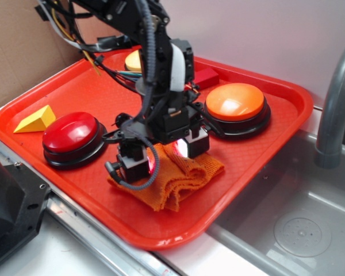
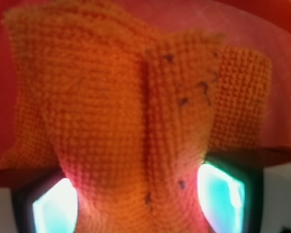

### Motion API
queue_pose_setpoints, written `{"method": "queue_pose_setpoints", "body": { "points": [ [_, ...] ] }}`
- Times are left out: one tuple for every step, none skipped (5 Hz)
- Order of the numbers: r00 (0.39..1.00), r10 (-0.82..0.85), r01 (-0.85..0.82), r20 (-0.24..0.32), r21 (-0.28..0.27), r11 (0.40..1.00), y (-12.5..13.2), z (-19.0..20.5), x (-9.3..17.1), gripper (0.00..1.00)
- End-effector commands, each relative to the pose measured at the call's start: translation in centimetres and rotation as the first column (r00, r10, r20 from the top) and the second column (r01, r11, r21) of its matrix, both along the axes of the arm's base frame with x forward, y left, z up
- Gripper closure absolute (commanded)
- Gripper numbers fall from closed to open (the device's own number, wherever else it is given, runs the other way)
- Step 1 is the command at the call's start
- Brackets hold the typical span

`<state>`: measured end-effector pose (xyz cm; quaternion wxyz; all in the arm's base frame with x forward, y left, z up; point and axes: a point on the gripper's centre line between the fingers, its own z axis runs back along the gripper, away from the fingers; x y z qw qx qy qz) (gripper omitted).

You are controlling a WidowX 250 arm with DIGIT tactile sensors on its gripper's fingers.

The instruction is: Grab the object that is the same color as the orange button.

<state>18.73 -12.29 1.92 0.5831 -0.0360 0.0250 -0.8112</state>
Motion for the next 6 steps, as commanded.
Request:
{"method": "queue_pose_setpoints", "body": {
  "points": [
    [0.989,0.116,-0.118,0.094,0.005,0.993,1.3,0.3,-1.9,1.0],
    [0.949,0.224,-0.23,0.22,0.001,0.973,1.6,2.1,-1.3,1.0],
    [0.911,0.311,-0.314,0.271,-0.031,0.949,1.4,2.9,-1.2,1.0],
    [0.834,0.463,-0.474,0.3,-0.041,0.88,1.3,4.5,-0.7,1.0],
    [0.683,0.668,-0.674,0.295,-0.098,0.732,1.5,8.1,-0.1,1.0],
    [0.513,0.821,-0.839,0.253,-0.058,0.542,3.5,13.1,-0.2,1.0]
  ]
}}
